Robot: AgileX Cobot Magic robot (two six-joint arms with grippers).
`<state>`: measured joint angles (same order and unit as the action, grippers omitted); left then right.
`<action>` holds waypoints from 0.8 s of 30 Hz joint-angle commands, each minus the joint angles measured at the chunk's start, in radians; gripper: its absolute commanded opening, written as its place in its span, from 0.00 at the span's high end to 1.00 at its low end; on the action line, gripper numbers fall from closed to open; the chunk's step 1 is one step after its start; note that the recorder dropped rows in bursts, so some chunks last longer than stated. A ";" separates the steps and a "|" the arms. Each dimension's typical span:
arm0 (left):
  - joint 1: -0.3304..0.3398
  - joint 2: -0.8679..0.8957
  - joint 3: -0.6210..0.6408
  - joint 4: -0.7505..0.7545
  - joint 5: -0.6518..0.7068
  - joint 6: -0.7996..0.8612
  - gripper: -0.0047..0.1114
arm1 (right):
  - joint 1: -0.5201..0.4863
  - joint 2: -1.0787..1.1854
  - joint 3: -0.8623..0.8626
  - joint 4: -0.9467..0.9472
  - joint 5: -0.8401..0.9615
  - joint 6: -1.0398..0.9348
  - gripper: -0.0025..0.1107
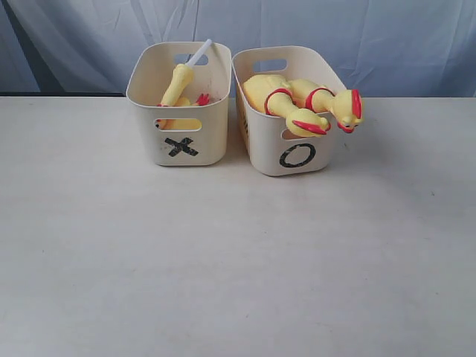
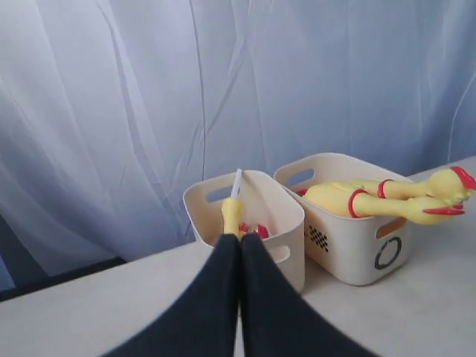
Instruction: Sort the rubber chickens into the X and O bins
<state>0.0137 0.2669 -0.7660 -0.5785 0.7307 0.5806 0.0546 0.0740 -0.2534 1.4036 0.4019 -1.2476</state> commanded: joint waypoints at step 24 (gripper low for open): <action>0.006 -0.267 0.003 -0.018 0.005 0.002 0.96 | -0.005 -0.074 -0.002 0.014 0.009 -0.006 0.98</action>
<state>0.0194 0.0067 -0.7660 -0.5804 0.7348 0.5831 0.0546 0.0055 -0.2534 1.4144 0.4118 -1.2476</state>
